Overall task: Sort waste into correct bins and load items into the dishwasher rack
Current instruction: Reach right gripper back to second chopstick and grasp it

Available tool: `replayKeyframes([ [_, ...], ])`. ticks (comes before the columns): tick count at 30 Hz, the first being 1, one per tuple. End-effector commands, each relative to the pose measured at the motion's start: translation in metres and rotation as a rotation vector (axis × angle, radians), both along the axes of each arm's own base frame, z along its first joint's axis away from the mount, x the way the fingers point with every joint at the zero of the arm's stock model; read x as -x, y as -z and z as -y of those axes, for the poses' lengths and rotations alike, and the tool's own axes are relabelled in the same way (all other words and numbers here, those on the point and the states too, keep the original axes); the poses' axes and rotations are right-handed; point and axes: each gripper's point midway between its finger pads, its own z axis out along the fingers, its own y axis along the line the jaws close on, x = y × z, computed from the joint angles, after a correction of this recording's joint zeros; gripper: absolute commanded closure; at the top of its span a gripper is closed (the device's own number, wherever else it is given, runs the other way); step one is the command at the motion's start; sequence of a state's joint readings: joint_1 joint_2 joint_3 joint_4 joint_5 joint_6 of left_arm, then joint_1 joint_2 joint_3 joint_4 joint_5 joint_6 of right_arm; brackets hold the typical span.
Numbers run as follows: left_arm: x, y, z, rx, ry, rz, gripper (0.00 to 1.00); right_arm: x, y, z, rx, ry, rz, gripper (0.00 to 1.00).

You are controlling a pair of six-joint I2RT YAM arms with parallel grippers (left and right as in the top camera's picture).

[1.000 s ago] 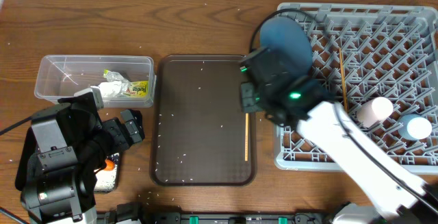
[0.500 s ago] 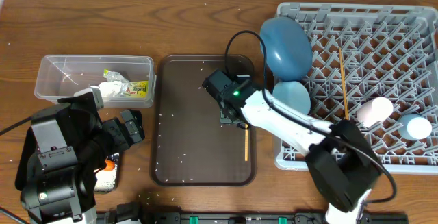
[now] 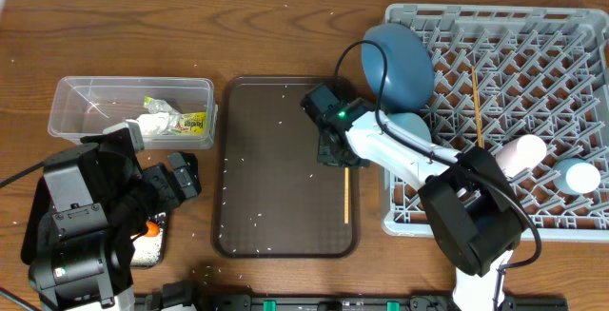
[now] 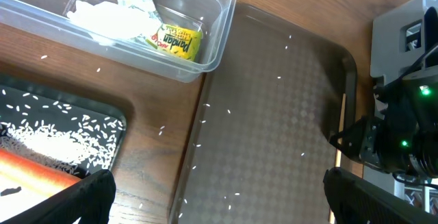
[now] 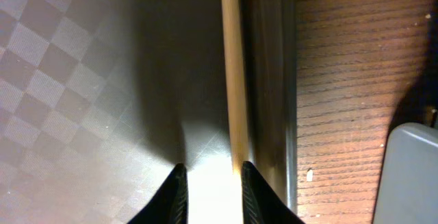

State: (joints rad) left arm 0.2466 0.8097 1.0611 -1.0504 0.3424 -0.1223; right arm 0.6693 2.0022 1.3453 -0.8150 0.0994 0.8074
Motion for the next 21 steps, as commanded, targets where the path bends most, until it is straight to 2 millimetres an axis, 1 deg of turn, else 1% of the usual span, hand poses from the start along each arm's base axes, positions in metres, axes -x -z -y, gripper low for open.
replayKeyframes([
  [1,-0.0012,-0.0082,0.0027,-0.007,0.025,0.025,0.02,0.0036,0.0053,-0.0016,-0.011,0.003,-0.022,0.78],
  [4,-0.0012,-0.0082,0.0026,-0.007,0.024,0.025,0.02,0.0033,0.0077,-0.0028,-0.012,0.004,-0.020,0.80],
  [14,-0.0012,-0.0081,0.0026,-0.007,0.024,0.025,0.02,0.0068,0.0104,-0.0001,-0.002,0.014,-0.035,0.78],
  [15,-0.0012,-0.0081,0.0027,-0.007,0.025,0.025,0.02,0.0069,0.0104,-0.0002,-0.001,0.007,-0.035,0.77],
  [19,-0.0012,-0.0081,0.0026,-0.007,0.024,0.025,0.02,0.0055,0.0083,-0.0038,-0.001,-0.060,-0.028,0.78],
  [21,-0.0012,-0.0081,0.0026,-0.007,0.024,0.025,0.02,0.0072,0.0066,-0.0026,0.007,-0.072,-0.039,0.77],
])
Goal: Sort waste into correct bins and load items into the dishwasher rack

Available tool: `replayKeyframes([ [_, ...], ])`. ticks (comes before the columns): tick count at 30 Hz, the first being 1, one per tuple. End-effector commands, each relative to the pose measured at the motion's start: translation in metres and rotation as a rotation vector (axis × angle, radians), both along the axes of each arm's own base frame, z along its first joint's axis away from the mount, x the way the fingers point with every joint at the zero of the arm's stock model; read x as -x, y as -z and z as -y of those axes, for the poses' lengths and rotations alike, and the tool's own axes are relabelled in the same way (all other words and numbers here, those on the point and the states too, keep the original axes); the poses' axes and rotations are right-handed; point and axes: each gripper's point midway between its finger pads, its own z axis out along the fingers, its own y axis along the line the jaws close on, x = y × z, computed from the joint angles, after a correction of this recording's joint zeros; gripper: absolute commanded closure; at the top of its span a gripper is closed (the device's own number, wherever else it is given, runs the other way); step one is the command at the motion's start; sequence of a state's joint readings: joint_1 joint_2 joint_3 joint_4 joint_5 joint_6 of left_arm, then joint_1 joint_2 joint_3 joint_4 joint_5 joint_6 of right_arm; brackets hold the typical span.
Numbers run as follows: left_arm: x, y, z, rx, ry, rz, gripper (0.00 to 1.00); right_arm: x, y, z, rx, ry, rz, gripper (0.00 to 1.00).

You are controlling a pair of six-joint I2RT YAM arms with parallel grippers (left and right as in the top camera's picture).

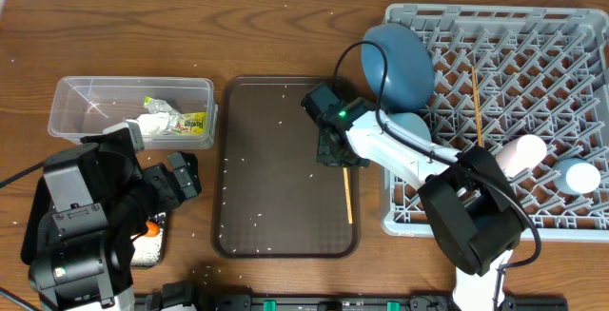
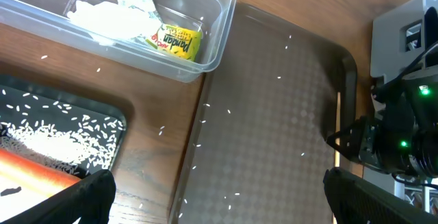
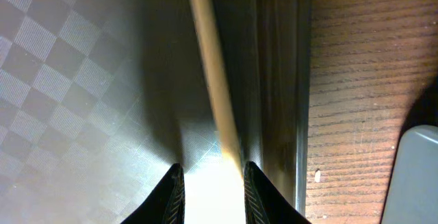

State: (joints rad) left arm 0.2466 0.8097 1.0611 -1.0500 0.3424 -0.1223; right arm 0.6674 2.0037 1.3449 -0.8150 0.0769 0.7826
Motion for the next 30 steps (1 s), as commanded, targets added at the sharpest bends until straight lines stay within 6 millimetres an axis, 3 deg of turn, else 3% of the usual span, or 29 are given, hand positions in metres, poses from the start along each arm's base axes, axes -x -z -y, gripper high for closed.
replayKeyframes([
  [1,-0.001,-0.008,0.003,-0.007,0.024,0.024,0.02,0.007,0.006,0.001,0.024,-0.046,-0.029,0.77],
  [4,-0.001,-0.008,0.003,-0.007,0.025,0.024,0.02,0.007,0.007,0.005,0.029,-0.037,-0.036,0.77],
  [10,-0.001,-0.008,0.003,-0.007,0.025,0.024,0.02,-0.002,0.006,-0.007,0.000,-0.084,0.007,0.99],
  [17,-0.001,-0.008,0.003,-0.007,0.024,0.024,0.02,-0.009,-0.006,-0.041,-0.063,-0.267,0.094,0.99],
  [20,-0.001,-0.008,0.003,-0.007,0.024,0.024,0.02,-0.015,-0.031,-0.048,-0.099,-0.306,0.140,0.99],
  [27,-0.001,-0.008,0.003,-0.007,0.025,0.024,0.02,-0.028,-0.122,-0.042,-0.178,-0.371,0.332,0.99],
  [30,-0.001,-0.008,0.003,-0.007,0.025,0.024,0.02,-0.026,-0.136,-0.036,-0.188,-0.392,0.349,0.99],
])
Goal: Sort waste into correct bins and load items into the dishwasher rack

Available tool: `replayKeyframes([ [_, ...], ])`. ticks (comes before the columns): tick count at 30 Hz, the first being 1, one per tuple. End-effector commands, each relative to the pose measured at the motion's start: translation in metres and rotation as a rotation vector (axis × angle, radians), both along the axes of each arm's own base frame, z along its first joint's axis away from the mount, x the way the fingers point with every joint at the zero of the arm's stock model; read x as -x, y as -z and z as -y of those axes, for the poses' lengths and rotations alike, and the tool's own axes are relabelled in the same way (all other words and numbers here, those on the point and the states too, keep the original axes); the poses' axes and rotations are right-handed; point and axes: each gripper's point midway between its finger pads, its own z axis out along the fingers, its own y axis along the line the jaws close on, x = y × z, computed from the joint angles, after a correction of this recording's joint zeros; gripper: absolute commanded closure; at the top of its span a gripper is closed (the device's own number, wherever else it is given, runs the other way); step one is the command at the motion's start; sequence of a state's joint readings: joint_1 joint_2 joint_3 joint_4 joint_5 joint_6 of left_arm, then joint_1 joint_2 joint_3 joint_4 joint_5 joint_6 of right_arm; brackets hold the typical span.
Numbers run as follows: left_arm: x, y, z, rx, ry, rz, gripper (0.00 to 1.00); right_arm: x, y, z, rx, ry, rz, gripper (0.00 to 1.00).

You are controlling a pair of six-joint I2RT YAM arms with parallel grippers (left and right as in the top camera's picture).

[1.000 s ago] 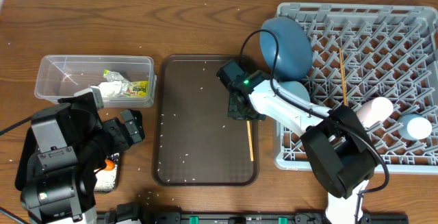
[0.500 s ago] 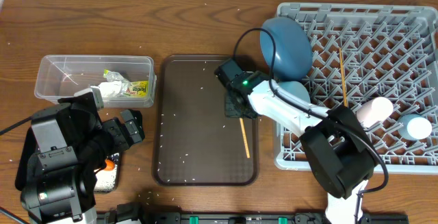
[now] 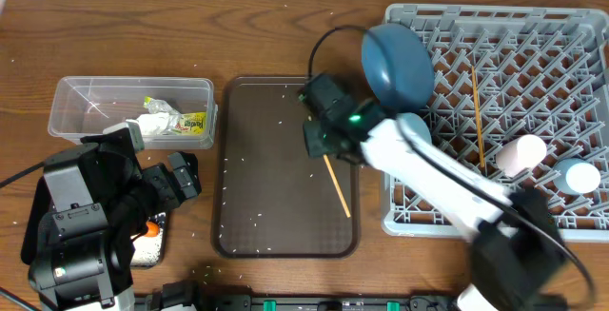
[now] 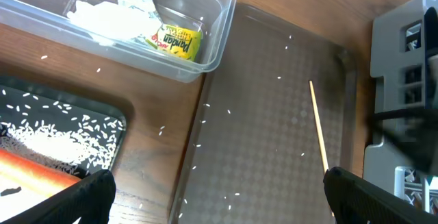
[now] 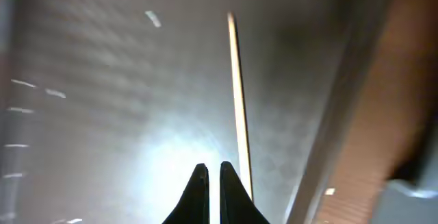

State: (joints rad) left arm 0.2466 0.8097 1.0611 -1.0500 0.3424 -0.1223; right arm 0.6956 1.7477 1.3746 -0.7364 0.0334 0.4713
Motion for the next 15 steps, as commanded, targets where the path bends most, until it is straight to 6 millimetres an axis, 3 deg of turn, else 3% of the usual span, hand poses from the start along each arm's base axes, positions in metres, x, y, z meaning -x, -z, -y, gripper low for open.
replayKeyframes([
  [1,-0.001,-0.008,0.003,-0.007,0.025,0.024,0.02,-0.004,-0.022,0.005,-0.005,-0.066,0.049,0.99],
  [6,-0.001,-0.008,0.003,-0.007,0.025,0.024,0.02,0.014,0.022,0.003,0.102,-0.191,-0.047,0.72],
  [11,-0.001,-0.008,0.003,-0.007,0.025,0.024,0.02,0.017,0.076,0.008,0.191,-0.204,-0.153,0.66],
  [15,-0.001,-0.008,0.003,-0.007,0.025,0.024,0.02,0.019,0.103,0.008,0.211,-0.244,-0.202,0.62],
])
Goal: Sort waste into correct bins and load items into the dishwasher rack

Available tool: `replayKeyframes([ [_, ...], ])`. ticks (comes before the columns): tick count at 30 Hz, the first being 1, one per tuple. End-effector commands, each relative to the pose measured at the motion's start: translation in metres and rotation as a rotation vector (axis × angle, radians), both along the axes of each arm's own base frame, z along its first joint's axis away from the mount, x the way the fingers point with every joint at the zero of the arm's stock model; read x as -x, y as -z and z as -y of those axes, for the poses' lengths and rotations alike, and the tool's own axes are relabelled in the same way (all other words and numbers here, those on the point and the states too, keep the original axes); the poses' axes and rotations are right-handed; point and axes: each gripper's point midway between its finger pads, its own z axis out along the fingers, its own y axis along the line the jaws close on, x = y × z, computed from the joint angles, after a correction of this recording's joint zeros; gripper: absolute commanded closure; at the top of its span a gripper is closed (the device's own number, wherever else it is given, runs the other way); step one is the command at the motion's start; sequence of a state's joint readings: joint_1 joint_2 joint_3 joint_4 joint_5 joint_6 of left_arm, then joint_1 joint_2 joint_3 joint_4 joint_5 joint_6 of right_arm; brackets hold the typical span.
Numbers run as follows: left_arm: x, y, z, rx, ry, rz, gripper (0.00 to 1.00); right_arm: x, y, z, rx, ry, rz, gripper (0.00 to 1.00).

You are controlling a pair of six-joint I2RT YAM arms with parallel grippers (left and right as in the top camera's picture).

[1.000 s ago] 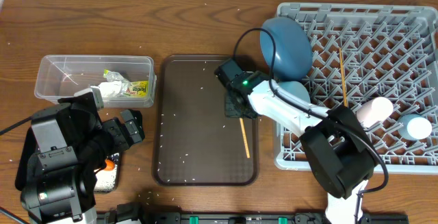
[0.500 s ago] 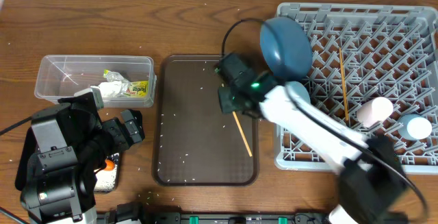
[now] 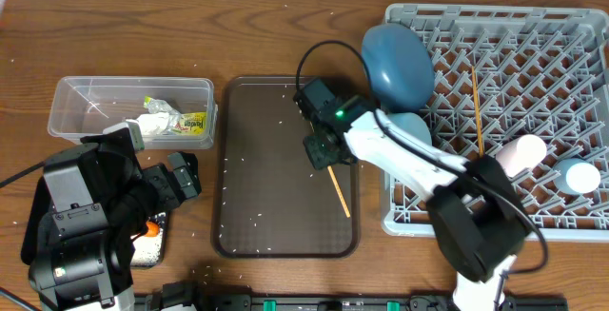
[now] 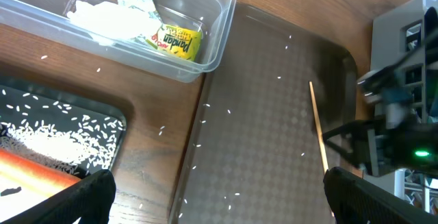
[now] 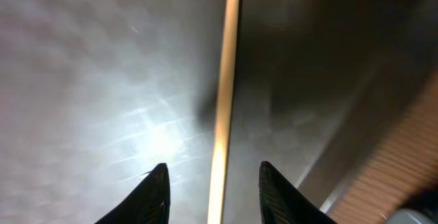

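Note:
A thin wooden chopstick (image 3: 339, 193) lies slanted on the brown tray (image 3: 257, 206); the same chopstick (image 5: 226, 101) runs up the middle of the right wrist view. My right gripper (image 3: 322, 151) stands over its upper end, open, one finger on either side of it (image 5: 213, 196). A second chopstick (image 3: 476, 102) rests in the grey dishwasher rack (image 3: 571, 26). My left gripper (image 4: 217, 203) is open low over the tray's left edge, holding nothing.
The rack also holds a blue bowl (image 3: 396, 64), a white cup (image 3: 521, 151) and a pale blue cup (image 3: 577, 174). A clear bin (image 3: 76, 92) with wrappers sits at the left. A black tray (image 4: 61, 135) holds rice. Rice grains dot the brown tray.
My right gripper was shut just left of the chopstick. Now it is open and set down over the chopstick's upper end, with the stick between its fingers. The chopstick and left arm stayed put.
The chopstick first lay along the tray's right rim with my right gripper narrowly open at its upper end. Then its upper end swung inward. Then it lay slanted on the tray floor, the gripper shut beside it. Now the open gripper straddles it.

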State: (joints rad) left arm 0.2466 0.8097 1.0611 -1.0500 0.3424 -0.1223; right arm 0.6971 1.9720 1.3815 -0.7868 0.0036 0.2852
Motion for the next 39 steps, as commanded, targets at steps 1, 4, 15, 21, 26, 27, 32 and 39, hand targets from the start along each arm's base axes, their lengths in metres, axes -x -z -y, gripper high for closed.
replayKeyframes([
  [1,-0.001,-0.008,0.003,-0.007,0.025,0.024,0.02,0.003,0.015,0.000,0.011,-0.071,-0.031,0.62],
  [4,-0.001,-0.008,0.003,-0.007,0.024,0.024,0.02,0.006,0.023,0.000,0.015,-0.083,-0.055,0.68],
  [15,-0.001,-0.008,0.003,-0.007,0.025,0.024,0.02,-0.006,0.010,0.001,-0.014,-0.048,-0.028,0.99],
  [21,-0.001,-0.008,0.003,-0.007,0.025,0.024,0.02,-0.023,-0.063,-0.003,-0.124,-0.033,0.123,0.99],
  [26,-0.001,-0.008,0.003,-0.007,0.024,0.024,0.02,-0.029,-0.120,0.010,-0.192,-0.003,0.239,0.99],
  [27,-0.001,-0.008,0.003,-0.007,0.025,0.024,0.02,-0.031,-0.133,0.018,-0.205,0.015,0.263,0.99],
  [32,-0.001,-0.008,0.003,-0.007,0.025,0.024,0.02,-0.035,-0.161,0.045,-0.227,0.042,0.314,0.99],
  [39,-0.001,-0.008,0.003,-0.007,0.024,0.025,0.02,-0.001,-0.102,0.009,-0.164,-0.085,0.143,0.84],
])
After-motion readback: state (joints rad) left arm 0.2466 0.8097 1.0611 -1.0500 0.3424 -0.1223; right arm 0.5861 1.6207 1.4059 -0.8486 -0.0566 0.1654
